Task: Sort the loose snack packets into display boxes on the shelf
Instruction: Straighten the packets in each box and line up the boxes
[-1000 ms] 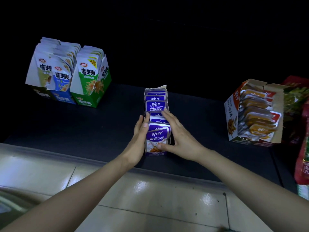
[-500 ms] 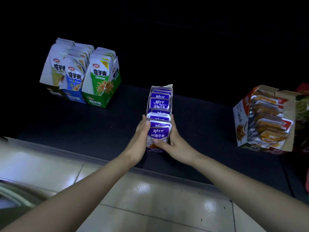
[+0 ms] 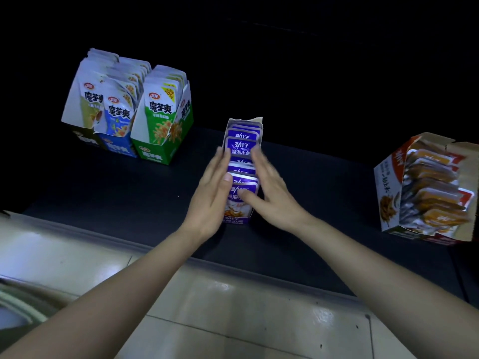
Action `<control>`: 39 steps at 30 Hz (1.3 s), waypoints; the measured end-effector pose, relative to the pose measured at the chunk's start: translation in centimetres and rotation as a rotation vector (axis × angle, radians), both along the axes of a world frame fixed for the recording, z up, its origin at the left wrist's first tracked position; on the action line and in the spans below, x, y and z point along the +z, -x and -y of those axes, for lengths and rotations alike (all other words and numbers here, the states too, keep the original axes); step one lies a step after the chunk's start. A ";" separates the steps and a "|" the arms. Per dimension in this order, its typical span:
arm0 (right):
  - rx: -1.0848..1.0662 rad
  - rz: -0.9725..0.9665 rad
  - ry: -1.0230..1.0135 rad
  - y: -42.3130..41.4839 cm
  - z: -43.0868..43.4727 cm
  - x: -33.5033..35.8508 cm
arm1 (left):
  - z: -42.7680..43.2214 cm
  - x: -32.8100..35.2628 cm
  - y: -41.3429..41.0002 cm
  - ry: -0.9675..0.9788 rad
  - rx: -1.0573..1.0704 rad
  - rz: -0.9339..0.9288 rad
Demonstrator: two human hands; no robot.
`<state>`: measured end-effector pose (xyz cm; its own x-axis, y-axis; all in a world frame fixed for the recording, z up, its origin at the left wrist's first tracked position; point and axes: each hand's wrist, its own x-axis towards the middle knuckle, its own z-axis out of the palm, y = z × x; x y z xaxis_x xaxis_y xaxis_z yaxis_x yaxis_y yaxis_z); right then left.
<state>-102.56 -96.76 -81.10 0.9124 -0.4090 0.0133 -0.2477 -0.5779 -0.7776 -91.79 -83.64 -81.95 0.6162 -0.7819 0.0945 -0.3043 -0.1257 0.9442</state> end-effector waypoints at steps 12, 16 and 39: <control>0.075 -0.023 0.059 0.0 -0.1 -0.9 | 1.2 -0.2 -1.2 -0.184 0.032 0.274; 0.050 -0.086 0.115 -0.2 1.1 0.1 | 1.1 -0.3 -1.8 -0.169 0.021 0.342; -0.023 0.049 0.516 -4.5 6.0 1.8 | 1.3 0.3 -3.1 -0.204 -0.094 0.653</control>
<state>-98.02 -102.81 -79.25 0.8963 -0.3582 0.2614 -0.2353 -0.8838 -0.4043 -88.65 -84.95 -81.65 0.4120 -0.8706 0.2689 -0.8211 -0.2268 0.5237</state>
